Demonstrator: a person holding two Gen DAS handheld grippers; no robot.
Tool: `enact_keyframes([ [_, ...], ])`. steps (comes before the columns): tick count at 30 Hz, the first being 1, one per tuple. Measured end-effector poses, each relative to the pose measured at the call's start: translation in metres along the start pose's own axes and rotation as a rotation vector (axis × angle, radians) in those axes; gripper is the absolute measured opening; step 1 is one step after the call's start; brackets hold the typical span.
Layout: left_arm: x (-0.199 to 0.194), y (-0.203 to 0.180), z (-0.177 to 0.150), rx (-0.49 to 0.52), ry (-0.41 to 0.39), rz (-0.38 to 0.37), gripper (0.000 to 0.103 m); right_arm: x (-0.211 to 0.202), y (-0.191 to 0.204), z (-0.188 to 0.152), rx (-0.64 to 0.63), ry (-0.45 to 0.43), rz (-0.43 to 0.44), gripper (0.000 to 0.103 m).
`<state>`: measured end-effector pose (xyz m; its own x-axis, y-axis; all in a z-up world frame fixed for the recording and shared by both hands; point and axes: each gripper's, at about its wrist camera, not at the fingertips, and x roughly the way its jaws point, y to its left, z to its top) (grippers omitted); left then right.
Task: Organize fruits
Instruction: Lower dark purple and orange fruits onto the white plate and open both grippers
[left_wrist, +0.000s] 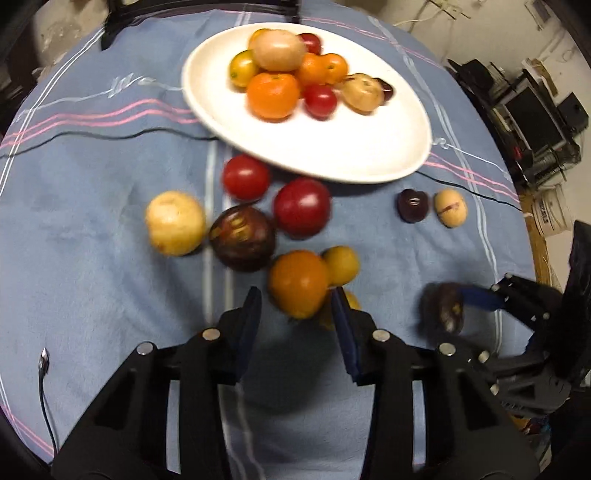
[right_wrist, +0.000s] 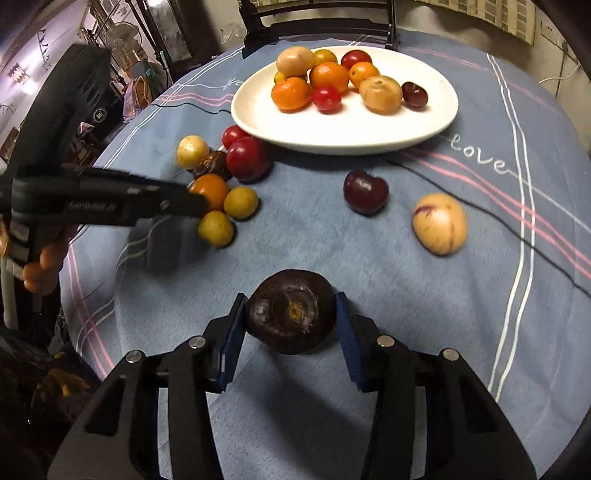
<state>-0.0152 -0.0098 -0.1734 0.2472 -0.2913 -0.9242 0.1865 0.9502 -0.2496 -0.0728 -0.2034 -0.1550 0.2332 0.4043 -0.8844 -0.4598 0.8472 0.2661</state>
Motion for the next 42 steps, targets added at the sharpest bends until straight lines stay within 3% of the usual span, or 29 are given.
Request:
enact_keyframes([
  [3,0.006,-0.012,0.004,0.051,-0.009,0.062,0.043,0.000,0.002,-0.001,-0.001,-0.001,0.009,0.047],
  [11,0.009,-0.001,0.010,0.018,0.035,0.045,0.035,-0.003,0.005,0.003,-0.004,-0.010,0.009,0.047],
  [24,-0.054,-0.003,0.000,0.070,-0.111,0.079,0.034,-0.025,0.012,0.020,0.025,-0.096,0.018,0.047],
  [37,-0.100,-0.037,0.064,0.188,-0.274,0.119,0.034,-0.095,0.001,0.089,0.041,-0.312,0.010,0.047],
  [42,-0.098,-0.047,0.089,0.197,-0.288,0.132,0.035,-0.101,-0.014,0.116,0.067,-0.350,0.007,0.048],
])
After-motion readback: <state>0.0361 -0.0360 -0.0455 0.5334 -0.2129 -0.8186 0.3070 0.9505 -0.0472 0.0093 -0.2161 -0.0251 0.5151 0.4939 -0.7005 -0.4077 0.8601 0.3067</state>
